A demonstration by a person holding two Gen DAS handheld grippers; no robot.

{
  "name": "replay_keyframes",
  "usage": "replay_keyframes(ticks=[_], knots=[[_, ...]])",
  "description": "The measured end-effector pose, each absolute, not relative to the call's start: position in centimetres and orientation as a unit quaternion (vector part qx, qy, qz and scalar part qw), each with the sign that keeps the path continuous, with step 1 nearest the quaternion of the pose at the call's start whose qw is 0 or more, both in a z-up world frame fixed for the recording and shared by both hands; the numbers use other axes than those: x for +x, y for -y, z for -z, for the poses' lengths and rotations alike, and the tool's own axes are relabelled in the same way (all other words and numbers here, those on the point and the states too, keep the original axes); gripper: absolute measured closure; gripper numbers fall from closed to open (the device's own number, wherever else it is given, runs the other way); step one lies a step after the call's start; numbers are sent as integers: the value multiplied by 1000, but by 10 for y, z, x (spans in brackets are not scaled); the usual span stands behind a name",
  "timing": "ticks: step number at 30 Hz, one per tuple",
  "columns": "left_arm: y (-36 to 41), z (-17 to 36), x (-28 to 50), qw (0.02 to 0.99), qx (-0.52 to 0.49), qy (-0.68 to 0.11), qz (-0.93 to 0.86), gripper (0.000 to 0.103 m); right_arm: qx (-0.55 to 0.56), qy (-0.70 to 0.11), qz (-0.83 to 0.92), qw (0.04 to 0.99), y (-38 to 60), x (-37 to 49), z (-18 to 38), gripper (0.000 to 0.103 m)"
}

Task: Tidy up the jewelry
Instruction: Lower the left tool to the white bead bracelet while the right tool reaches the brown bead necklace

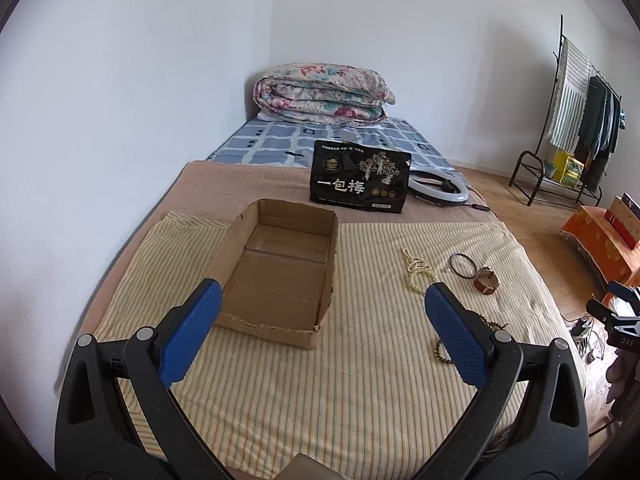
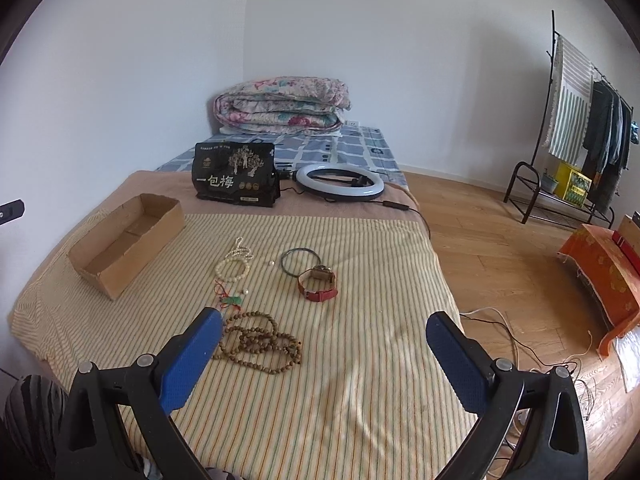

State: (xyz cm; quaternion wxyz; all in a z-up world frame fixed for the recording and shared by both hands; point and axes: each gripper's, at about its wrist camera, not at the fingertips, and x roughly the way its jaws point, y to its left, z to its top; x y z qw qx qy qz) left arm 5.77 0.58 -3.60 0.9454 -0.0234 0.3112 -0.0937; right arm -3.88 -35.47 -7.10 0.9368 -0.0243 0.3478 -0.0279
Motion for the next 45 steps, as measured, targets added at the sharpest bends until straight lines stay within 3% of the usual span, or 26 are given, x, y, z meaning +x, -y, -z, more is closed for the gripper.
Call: replay_keyframes(ticks=[5,11,13,14,21,27,39,42,45], knots=[[33,57,80,933,-9,-335,134,11,-22,-380,-14,925,355,-13,100,0],[83,103,115,909,8,-380,171,30,-20,-422,-55,905,353,23,149,0],[97,122,127,896,6,-403,185,43,-22,-438,-74,896,351,31,166,0],[103,131,132,891,6,-413,191,45,-23,-444,-85,892,349,34,174,0],[139,167,160,870,19,-441,217,54,-51,-471,-155,867,330,52,214,0],[153,184,187,857,2,-462,227,54,-103,-470,-186,857,314,62,227,0],[176,217,259,837,-45,-505,204,54,-89,-465,-235,849,312,69,230,0],[180,232,270,828,-47,-524,193,65,-102,-465,-244,845,310,68,231,0],[183,239,275,827,-43,-528,188,66,-114,-464,-246,843,309,68,230,0]])
